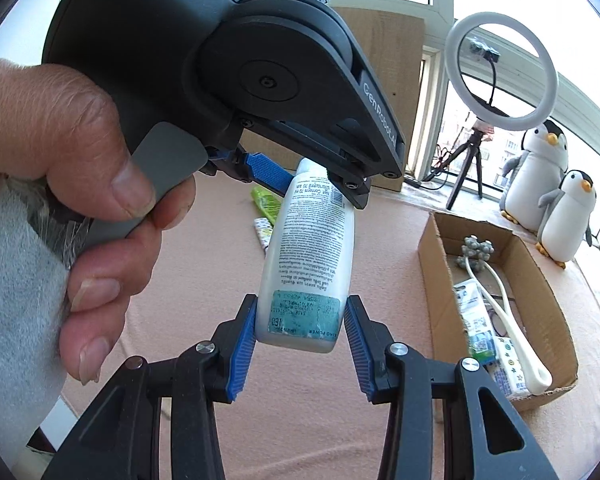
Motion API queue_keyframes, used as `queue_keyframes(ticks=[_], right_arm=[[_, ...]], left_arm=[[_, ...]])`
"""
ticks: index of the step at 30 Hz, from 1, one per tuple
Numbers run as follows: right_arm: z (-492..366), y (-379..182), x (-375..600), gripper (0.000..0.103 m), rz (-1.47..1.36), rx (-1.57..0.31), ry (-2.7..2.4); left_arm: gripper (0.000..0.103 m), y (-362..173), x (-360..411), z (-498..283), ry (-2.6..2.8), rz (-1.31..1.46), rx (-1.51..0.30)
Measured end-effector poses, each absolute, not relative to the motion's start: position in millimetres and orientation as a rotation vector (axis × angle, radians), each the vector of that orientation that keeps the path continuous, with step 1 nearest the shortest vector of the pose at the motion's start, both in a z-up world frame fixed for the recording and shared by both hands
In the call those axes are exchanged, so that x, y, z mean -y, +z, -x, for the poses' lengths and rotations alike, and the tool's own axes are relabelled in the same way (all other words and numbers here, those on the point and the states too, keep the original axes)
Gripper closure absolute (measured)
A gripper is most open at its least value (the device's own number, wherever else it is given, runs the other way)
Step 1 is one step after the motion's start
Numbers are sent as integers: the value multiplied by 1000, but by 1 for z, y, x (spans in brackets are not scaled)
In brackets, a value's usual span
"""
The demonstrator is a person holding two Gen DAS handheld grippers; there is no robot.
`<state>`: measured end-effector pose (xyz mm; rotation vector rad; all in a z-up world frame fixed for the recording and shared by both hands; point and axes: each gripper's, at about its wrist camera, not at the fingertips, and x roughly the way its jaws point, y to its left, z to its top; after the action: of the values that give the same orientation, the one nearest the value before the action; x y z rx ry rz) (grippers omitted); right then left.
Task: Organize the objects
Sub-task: 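Lift and carry the lotion bottle with both tools over the cardboard box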
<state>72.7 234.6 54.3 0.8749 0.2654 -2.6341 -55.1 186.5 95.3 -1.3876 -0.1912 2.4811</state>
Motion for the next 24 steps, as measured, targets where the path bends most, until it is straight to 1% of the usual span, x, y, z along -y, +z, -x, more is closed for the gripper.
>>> queue_keyframes(ticks=[12, 17, 24], right_arm=[[-61, 55, -313, 64, -952, -166, -2823], [-57, 53, -334, 64, -957, -137, -2864], [-50, 53, -349, 64, -954, -119, -2896]], left_arm=[[49, 91, -304, 78, 2317, 1340, 66], [49, 89, -329, 86, 2291, 1336, 32], [49, 89, -345, 96, 2268, 1326, 18]])
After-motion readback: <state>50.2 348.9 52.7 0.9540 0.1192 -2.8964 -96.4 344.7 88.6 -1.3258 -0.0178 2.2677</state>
